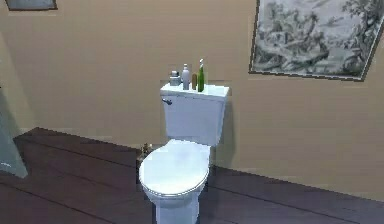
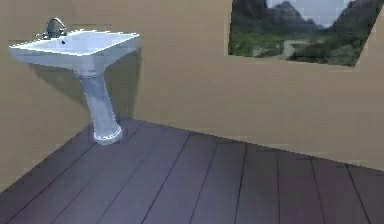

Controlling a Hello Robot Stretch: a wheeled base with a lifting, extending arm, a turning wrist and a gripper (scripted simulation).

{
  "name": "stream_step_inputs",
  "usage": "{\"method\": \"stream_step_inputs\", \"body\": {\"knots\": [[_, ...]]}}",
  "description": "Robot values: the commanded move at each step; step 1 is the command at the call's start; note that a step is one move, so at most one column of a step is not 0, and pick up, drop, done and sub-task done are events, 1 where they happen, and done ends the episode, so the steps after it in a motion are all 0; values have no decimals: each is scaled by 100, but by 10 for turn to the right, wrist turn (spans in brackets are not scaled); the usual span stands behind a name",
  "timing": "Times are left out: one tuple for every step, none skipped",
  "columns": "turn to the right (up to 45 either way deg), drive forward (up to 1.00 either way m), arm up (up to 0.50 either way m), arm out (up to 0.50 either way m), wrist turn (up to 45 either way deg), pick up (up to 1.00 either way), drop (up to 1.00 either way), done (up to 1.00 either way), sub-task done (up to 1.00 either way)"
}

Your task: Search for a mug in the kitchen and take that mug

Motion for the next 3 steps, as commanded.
{"method": "stream_step_inputs", "body": {"knots": [[-150,0,0,0,0,0,0,0,0],[0,30,0,0,0,0,0,0,0],[-450,0,0,0,0,0,0,0,0]]}}
